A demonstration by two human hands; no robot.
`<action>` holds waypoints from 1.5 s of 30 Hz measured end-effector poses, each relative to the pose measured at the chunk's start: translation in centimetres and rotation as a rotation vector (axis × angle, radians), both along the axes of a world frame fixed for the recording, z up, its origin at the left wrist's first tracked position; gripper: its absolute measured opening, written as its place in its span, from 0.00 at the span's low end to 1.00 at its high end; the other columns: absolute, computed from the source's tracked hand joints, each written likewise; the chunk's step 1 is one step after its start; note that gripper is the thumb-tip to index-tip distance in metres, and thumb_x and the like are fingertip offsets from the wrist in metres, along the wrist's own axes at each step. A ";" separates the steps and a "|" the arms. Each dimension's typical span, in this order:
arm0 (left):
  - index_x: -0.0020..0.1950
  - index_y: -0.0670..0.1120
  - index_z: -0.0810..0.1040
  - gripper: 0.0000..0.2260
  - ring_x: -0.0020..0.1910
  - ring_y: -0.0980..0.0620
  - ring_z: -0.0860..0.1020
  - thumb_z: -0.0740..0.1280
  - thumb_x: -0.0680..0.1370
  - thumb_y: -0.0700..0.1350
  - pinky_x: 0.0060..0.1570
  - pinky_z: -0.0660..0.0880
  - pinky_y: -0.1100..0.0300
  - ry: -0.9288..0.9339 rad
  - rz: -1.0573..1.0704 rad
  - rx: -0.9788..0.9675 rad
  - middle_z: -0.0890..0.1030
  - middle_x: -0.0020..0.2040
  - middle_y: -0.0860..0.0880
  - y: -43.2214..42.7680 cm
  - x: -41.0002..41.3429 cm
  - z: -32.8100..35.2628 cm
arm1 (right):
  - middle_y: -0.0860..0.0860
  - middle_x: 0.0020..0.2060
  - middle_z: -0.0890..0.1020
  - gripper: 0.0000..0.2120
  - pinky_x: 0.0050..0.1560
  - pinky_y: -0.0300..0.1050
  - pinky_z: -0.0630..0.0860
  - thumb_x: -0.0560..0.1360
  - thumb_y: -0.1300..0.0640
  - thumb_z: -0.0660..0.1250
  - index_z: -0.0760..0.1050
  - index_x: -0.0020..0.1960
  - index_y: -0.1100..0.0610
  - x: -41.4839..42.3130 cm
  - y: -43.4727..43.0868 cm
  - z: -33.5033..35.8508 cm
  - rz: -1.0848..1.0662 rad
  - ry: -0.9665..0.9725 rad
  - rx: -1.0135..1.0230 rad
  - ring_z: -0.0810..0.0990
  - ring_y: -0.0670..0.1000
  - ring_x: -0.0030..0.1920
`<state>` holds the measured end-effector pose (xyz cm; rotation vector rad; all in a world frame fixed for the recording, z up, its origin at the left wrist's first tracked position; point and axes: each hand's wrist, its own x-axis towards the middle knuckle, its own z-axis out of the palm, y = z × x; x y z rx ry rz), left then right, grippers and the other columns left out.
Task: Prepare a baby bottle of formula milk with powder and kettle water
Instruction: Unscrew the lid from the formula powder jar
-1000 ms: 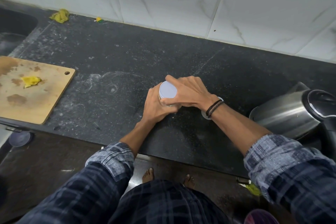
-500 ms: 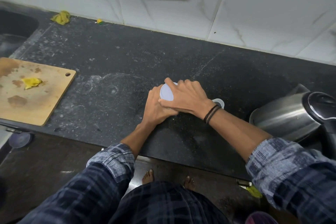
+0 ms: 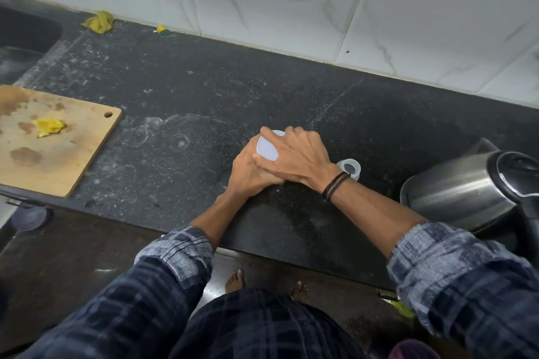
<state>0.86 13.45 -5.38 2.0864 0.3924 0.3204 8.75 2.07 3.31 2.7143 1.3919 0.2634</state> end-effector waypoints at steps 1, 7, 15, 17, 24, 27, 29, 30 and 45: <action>0.73 0.56 0.69 0.43 0.59 0.61 0.72 0.84 0.62 0.54 0.57 0.71 0.61 0.002 0.004 -0.001 0.74 0.62 0.61 0.0 0.0 0.1 | 0.58 0.41 0.81 0.30 0.36 0.46 0.65 0.76 0.29 0.55 0.70 0.69 0.46 0.2 0.0 0.2 0.013 0.012 -0.007 0.79 0.58 0.39; 0.71 0.53 0.71 0.41 0.59 0.55 0.75 0.79 0.59 0.54 0.58 0.72 0.58 0.009 0.026 -0.043 0.77 0.61 0.58 -0.2 -0.1 0.3 | 0.58 0.43 0.82 0.29 0.37 0.47 0.66 0.76 0.30 0.57 0.69 0.69 0.45 0.6 0.0 0.4 0.041 0.072 -0.028 0.79 0.58 0.41; 0.66 0.55 0.73 0.39 0.54 0.55 0.77 0.75 0.56 0.60 0.54 0.76 0.57 0.034 -0.029 -0.074 0.79 0.56 0.58 0.3 -0.2 0.9 | 0.57 0.48 0.81 0.30 0.39 0.48 0.70 0.75 0.29 0.57 0.66 0.71 0.43 1.6 -0.5 0.6 0.139 0.110 -0.090 0.80 0.58 0.47; 0.67 0.54 0.72 0.40 0.54 0.57 0.76 0.73 0.56 0.63 0.52 0.73 0.63 0.062 -0.065 -0.067 0.78 0.54 0.62 0.5 -0.1 1.3 | 0.55 0.48 0.79 0.30 0.39 0.48 0.69 0.75 0.28 0.56 0.65 0.71 0.42 2.1 -0.6 0.9 0.187 0.112 -0.116 0.78 0.57 0.47; 0.65 0.59 0.71 0.37 0.55 0.60 0.75 0.75 0.56 0.62 0.53 0.72 0.65 0.057 -0.021 -0.083 0.78 0.57 0.60 -0.2 -0.2 1.4 | 0.54 0.50 0.76 0.29 0.39 0.49 0.66 0.76 0.29 0.56 0.62 0.72 0.42 2.8 -0.8 1.3 0.227 0.142 -0.165 0.68 0.53 0.44; 0.64 0.60 0.70 0.37 0.56 0.60 0.75 0.76 0.57 0.60 0.54 0.72 0.65 0.060 -0.012 -0.076 0.78 0.58 0.60 -0.2 -0.1 1.5 | 0.52 0.48 0.72 0.29 0.39 0.49 0.66 0.77 0.30 0.57 0.62 0.73 0.42 2.8 -0.9 1.8 0.239 0.170 -0.177 0.68 0.52 0.44; 0.66 0.60 0.70 0.37 0.57 0.59 0.75 0.77 0.58 0.58 0.55 0.73 0.63 0.063 -0.011 -0.071 0.78 0.59 0.60 -0.2 -0.1 1.4 | 0.51 0.47 0.69 0.28 0.39 0.49 0.67 0.76 0.31 0.58 0.62 0.73 0.42 2.8 -0.9 2.1 0.259 0.201 -0.185 0.69 0.53 0.44; 0.65 0.61 0.70 0.37 0.57 0.60 0.75 0.77 0.58 0.57 0.54 0.72 0.64 0.063 -0.014 -0.069 0.77 0.58 0.61 -0.3 -0.1 1.4 | 0.50 0.46 0.69 0.28 0.39 0.49 0.69 0.76 0.32 0.58 0.62 0.73 0.41 2.8 -0.8 2.4 0.271 0.216 -0.196 0.69 0.53 0.44; 0.70 0.58 0.69 0.39 0.60 0.58 0.75 0.80 0.62 0.58 0.51 0.70 0.67 0.050 -0.029 -0.035 0.75 0.63 0.60 -0.3 0.0 0.9 | 0.52 0.61 0.72 0.39 0.49 0.51 0.72 0.73 0.24 0.60 0.62 0.76 0.46 1.5 -1.1 4.3 0.063 0.338 -0.134 0.72 0.55 0.59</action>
